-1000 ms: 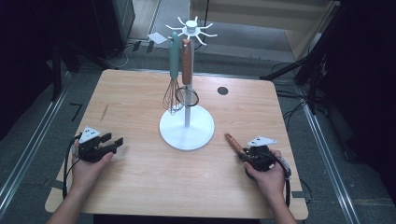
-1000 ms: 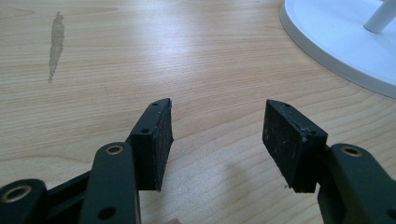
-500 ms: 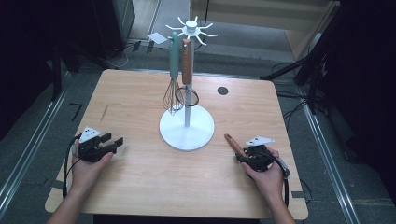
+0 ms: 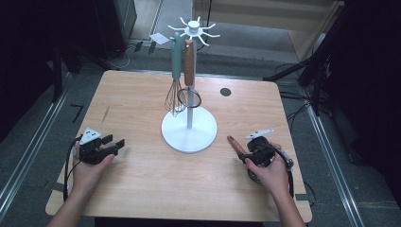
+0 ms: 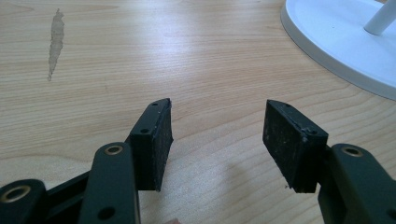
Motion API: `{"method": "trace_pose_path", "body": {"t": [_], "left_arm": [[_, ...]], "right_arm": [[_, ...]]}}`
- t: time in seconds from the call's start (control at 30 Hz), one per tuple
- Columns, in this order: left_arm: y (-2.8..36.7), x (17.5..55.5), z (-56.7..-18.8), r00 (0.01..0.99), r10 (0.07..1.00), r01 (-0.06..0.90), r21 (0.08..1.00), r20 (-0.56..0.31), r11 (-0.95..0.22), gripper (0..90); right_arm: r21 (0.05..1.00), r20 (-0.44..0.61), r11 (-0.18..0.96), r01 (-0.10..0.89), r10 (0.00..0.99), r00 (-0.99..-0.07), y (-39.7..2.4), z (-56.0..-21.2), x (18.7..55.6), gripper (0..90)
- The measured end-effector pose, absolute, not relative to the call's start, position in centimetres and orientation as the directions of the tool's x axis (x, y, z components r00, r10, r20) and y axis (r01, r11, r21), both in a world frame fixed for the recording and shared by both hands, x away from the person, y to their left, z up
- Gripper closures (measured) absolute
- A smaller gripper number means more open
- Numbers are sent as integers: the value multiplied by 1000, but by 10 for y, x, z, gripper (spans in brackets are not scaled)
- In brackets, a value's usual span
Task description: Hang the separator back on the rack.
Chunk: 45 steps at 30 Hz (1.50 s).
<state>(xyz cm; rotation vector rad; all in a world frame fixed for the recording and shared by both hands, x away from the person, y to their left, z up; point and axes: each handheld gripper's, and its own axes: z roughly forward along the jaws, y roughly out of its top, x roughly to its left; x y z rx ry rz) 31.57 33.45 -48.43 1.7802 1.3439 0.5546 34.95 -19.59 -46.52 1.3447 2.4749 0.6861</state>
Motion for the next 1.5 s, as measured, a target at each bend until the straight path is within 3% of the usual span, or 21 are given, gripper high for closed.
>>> {"method": "trace_pose_path", "body": {"t": [0.5, 1.5], "left_arm": [[334, 316, -484, 332, 935, 575, 812, -125, -96, 439], [334, 317, -484, 335, 935, 578, 809, -117, -106, 440]], "right_arm": [[365, 48, 516, 775, 821, -569, -192, -459, 368, 578], [252, 36, 544, 800, 821, -570, -183, -465, 374, 664]]}}
